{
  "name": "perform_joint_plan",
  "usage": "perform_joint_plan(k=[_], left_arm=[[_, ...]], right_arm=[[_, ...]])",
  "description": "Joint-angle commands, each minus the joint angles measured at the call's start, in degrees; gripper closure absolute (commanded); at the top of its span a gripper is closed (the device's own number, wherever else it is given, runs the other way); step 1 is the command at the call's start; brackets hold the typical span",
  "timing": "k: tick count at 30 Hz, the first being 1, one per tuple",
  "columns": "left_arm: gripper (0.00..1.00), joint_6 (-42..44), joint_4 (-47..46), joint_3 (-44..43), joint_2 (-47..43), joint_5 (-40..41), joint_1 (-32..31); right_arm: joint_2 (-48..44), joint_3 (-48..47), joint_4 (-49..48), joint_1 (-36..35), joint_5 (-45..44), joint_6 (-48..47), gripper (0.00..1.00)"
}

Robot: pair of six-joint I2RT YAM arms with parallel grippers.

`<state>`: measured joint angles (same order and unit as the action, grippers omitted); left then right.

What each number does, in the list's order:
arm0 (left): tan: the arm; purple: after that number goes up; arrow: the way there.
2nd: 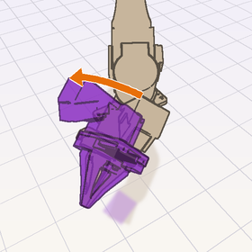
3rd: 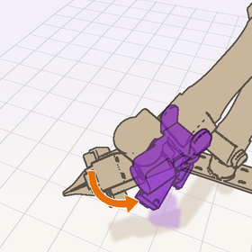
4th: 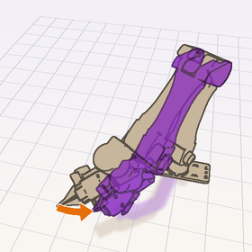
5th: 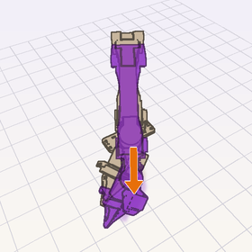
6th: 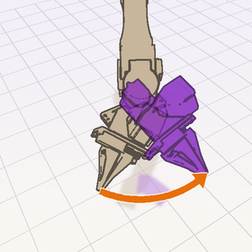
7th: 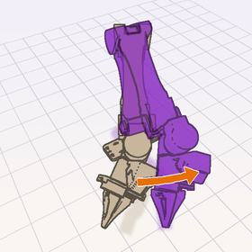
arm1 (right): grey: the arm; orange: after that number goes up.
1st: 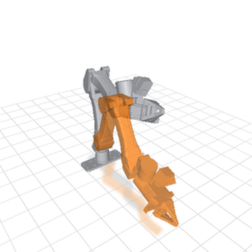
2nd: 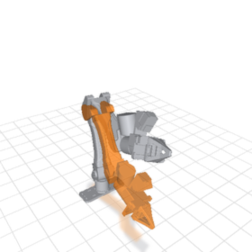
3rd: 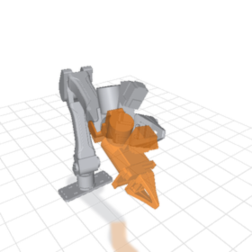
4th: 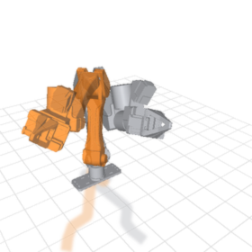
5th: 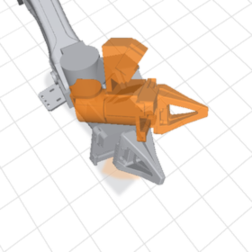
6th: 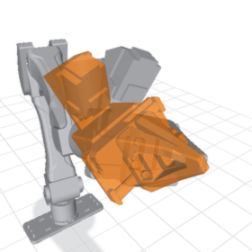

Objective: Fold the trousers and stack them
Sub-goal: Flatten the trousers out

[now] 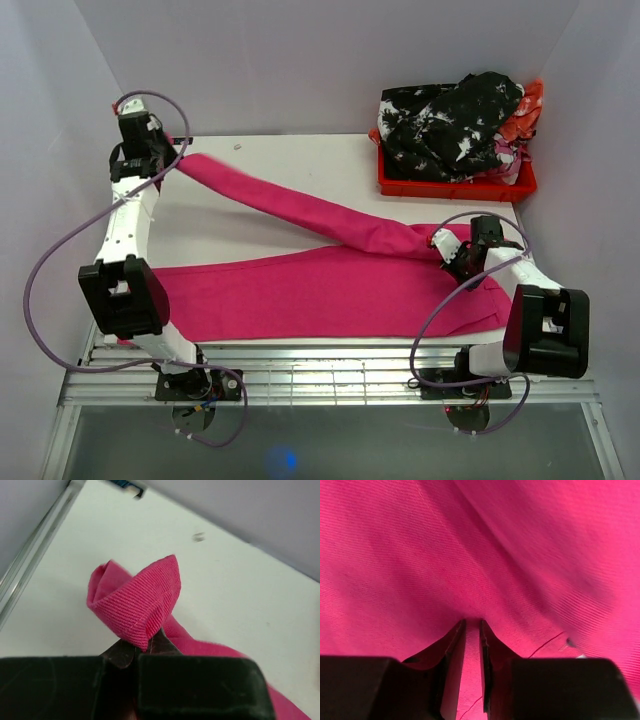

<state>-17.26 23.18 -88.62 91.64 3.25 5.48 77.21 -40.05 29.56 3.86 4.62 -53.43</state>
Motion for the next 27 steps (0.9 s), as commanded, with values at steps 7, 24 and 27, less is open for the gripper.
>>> perform_joint_plan(k=[7, 24, 27], left_arm=[[1.0, -8.67, 12.06, 1.52, 10.83, 6.07, 10.43], [0.08, 26.12, 9.95, 8.37, -1.36, -34.35, 10.52], [0.09, 33.24, 13.81, 9.25, -3.39, -44.0, 10.52]], right_arm=[[0.4, 7.17, -2.76, 6.15, -8.4, -7.29, 0.77], [-7.96, -16.89, 18.95, 8.62, 13.05, -14.33, 0.33], [-4.98, -17.34, 18.6, 8.62, 10.33, -18.45, 0.32]])
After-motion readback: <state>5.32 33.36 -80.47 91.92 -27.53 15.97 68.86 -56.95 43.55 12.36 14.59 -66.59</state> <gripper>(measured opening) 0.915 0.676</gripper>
